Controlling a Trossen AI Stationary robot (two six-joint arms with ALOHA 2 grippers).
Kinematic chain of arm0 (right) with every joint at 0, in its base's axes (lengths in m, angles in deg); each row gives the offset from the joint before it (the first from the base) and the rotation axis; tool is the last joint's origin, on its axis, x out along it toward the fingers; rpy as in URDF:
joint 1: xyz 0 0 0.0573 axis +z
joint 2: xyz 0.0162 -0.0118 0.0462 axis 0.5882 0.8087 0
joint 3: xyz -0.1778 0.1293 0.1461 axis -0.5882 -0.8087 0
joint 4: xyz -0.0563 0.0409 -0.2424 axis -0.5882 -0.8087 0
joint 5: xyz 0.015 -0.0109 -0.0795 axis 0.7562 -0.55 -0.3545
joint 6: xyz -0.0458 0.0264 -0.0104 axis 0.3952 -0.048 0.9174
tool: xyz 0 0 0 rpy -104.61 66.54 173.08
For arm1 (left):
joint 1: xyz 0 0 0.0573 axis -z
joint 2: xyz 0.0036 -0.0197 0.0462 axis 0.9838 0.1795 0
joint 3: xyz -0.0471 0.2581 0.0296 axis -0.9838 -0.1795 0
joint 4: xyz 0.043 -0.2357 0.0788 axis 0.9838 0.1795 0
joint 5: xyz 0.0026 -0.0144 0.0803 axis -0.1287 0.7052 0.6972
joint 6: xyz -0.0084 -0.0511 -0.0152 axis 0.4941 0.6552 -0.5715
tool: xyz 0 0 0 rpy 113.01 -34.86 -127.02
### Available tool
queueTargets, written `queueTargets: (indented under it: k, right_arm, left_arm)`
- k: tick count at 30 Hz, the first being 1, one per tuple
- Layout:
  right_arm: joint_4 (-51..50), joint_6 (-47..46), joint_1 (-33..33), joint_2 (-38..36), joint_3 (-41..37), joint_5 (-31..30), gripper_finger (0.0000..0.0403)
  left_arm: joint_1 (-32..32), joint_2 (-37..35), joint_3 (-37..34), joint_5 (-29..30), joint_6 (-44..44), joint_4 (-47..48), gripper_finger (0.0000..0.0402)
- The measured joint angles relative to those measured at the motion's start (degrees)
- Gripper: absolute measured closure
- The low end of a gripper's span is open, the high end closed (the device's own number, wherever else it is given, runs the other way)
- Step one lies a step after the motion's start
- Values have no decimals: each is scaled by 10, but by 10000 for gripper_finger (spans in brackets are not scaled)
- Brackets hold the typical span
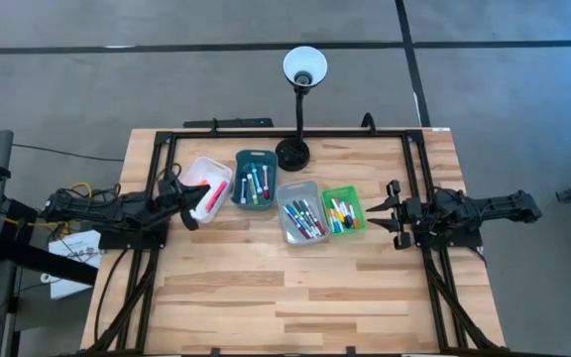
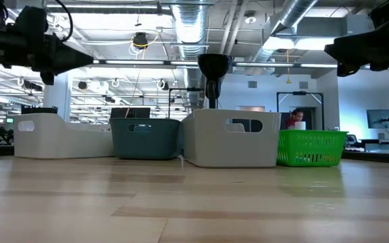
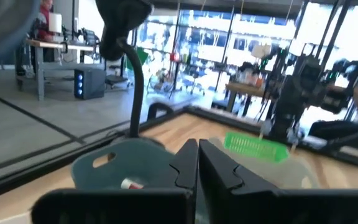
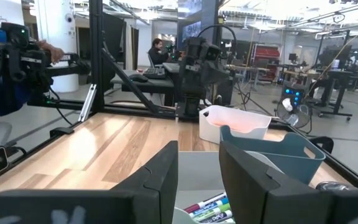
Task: Pick & Place Markers
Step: Return to Home Position
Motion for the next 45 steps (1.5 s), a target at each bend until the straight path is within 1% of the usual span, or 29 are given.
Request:
queueTargets:
  k: [2, 5, 26, 45]
  right_arm:
    - [0, 0, 0, 0, 0, 0, 296]
    - [0, 0, 0, 0, 0, 0, 296]
    - [0, 0, 0, 0, 0, 0, 296]
    - [0, 0, 0, 0, 0, 0, 296]
  left_arm:
    - [0, -15, 1, 2, 0, -4, 390]
    - [0, -14, 1, 1, 0, -19, 390]
    - [0, -15, 1, 2, 0, -22, 390]
    - [0, 44, 0, 2, 0, -24, 390]
